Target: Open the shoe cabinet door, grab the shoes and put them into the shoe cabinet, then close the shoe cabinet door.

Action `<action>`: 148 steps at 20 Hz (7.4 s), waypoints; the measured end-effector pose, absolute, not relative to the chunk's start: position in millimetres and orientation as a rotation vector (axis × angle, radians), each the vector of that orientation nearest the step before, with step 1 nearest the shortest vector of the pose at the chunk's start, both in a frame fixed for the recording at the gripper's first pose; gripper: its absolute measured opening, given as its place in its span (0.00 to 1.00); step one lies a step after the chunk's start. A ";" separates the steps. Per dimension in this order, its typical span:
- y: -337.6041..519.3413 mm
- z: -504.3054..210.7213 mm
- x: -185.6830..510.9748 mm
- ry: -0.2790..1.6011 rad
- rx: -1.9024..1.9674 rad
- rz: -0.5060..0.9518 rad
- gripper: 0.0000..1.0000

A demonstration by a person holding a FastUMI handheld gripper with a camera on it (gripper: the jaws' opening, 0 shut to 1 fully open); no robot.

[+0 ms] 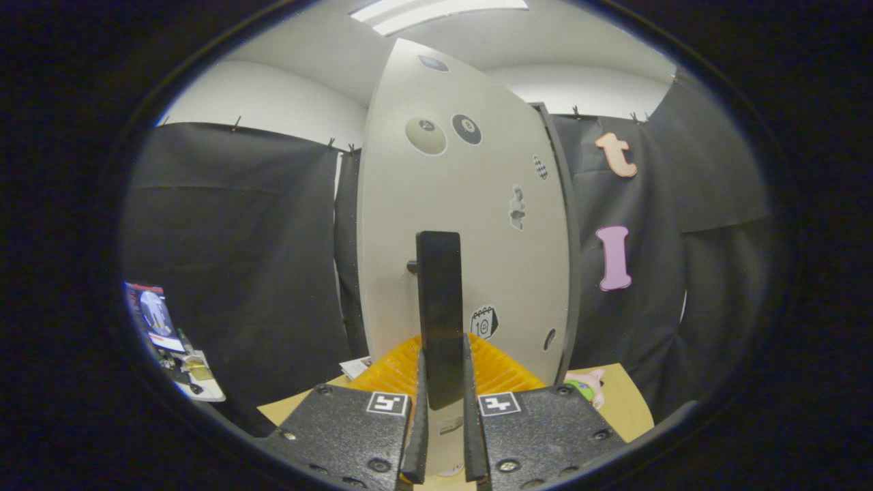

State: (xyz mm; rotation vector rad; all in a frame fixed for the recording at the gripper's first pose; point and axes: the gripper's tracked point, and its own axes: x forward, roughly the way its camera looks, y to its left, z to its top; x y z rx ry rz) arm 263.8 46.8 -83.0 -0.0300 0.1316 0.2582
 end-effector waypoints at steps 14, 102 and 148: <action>-35.1 -61.2 263.6 0.017 -0.077 -0.090 0.04; 46.7 -352.4 295.7 0.658 0.136 -0.046 0.10; 65.2 88.6 458.7 0.101 -0.028 0.074 0.07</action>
